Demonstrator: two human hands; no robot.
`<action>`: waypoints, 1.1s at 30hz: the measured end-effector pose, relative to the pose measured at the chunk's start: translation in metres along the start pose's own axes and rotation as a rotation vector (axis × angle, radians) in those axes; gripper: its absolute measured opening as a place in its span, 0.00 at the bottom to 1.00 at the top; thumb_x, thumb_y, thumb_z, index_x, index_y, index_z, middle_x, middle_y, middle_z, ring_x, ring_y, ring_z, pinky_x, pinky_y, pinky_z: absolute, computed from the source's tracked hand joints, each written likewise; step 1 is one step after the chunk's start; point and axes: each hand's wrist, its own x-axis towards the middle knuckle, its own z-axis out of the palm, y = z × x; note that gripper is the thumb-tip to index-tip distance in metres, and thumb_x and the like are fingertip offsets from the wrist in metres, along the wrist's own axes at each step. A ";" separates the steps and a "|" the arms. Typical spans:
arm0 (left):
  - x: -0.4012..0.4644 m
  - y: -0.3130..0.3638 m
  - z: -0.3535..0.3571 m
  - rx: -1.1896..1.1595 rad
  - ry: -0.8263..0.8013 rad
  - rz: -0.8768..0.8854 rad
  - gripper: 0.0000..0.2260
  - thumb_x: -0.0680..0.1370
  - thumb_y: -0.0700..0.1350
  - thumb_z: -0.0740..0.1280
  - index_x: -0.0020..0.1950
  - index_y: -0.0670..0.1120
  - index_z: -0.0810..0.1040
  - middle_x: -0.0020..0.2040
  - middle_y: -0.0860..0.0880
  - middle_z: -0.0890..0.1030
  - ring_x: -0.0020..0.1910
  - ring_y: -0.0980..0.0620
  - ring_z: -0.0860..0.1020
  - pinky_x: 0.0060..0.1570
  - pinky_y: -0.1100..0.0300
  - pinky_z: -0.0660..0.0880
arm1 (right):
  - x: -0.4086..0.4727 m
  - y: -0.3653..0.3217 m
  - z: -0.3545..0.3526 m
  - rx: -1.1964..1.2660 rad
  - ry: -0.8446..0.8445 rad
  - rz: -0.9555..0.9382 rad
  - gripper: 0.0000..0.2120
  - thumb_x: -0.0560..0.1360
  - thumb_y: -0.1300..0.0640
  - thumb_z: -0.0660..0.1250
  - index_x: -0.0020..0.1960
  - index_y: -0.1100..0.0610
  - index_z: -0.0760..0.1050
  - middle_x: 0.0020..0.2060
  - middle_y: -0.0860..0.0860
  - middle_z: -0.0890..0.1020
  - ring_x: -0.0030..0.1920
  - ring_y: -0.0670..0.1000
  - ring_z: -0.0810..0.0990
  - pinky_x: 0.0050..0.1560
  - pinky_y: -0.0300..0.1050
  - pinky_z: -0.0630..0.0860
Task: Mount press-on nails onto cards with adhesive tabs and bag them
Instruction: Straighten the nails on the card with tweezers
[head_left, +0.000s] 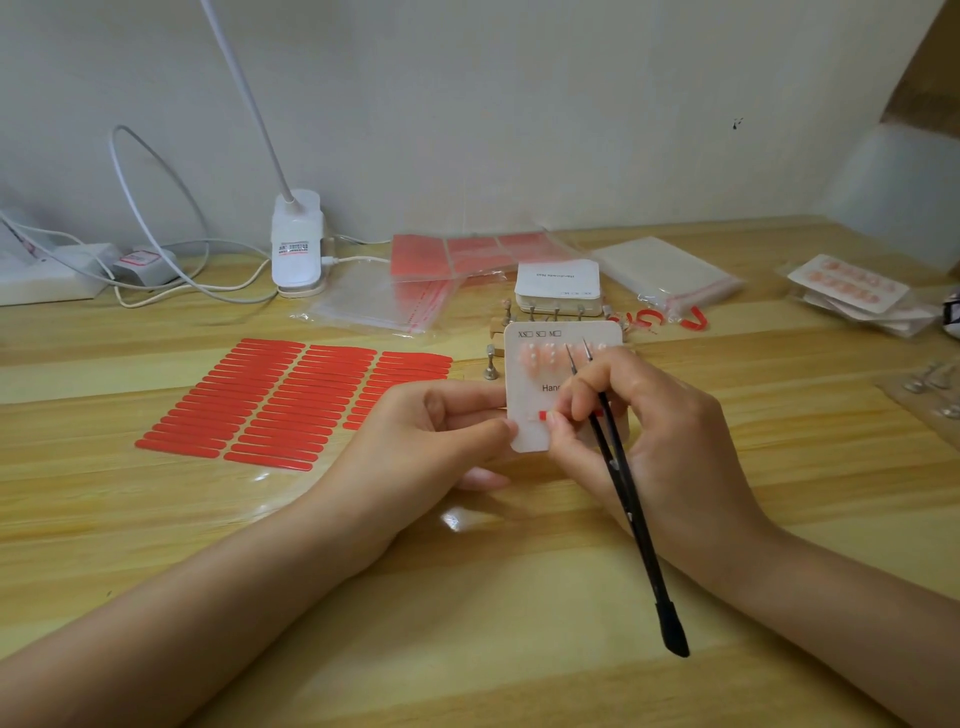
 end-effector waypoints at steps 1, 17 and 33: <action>0.000 0.000 0.000 -0.002 0.005 -0.003 0.11 0.75 0.34 0.65 0.51 0.47 0.82 0.45 0.50 0.85 0.39 0.60 0.81 0.33 0.68 0.76 | 0.000 0.000 0.000 0.006 0.000 0.000 0.11 0.65 0.66 0.70 0.38 0.55 0.69 0.32 0.49 0.78 0.34 0.45 0.75 0.37 0.34 0.72; -0.001 0.005 -0.005 -0.123 0.033 -0.020 0.14 0.75 0.34 0.64 0.47 0.51 0.84 0.45 0.50 0.85 0.41 0.59 0.82 0.32 0.69 0.76 | 0.002 0.005 -0.014 0.075 0.087 0.194 0.17 0.66 0.70 0.71 0.35 0.52 0.67 0.32 0.50 0.78 0.37 0.46 0.76 0.45 0.25 0.68; -0.001 0.007 -0.004 -0.155 0.047 -0.021 0.15 0.75 0.33 0.63 0.47 0.52 0.83 0.46 0.49 0.85 0.43 0.57 0.83 0.32 0.69 0.76 | 0.020 0.040 -0.049 0.057 0.227 0.264 0.13 0.70 0.67 0.68 0.38 0.54 0.66 0.39 0.58 0.79 0.43 0.50 0.80 0.48 0.46 0.76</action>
